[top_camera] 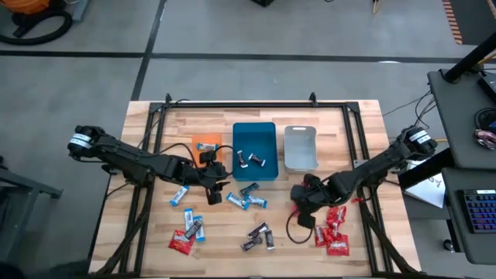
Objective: Sort candy
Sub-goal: Put the red candy into the gray bin
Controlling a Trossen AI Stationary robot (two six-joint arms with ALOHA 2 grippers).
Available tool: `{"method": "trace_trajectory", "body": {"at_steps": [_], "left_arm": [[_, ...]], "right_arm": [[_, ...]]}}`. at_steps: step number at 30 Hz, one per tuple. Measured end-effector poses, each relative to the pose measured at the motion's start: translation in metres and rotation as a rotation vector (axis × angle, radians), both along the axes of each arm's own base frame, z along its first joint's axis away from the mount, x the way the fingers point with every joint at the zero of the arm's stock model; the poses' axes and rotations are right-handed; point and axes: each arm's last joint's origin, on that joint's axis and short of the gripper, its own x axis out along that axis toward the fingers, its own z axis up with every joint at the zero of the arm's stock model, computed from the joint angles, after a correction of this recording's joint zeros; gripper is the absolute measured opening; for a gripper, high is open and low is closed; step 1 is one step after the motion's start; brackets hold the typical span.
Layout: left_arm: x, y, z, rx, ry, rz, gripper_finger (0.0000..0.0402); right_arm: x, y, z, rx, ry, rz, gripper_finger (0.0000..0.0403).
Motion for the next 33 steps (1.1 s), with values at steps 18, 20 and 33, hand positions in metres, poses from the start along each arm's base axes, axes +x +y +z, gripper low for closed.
{"method": "trace_trajectory", "body": {"at_steps": [18, 20, 33], "left_arm": [[0.002, 0.000, 0.002, -0.020, -0.029, 0.014, 0.0132], [0.002, 0.000, 0.002, -0.021, -0.032, 0.013, 0.0132], [0.002, -0.001, 0.002, -0.022, -0.036, 0.013, 0.0103]], "right_arm": [[0.004, 0.004, -0.012, -0.050, 0.022, 0.005, 0.0175], [0.003, 0.004, -0.015, -0.038, 0.043, -0.046, 0.0207], [0.004, 0.014, -0.053, -0.107, 0.201, -0.041, 0.0347]]}}
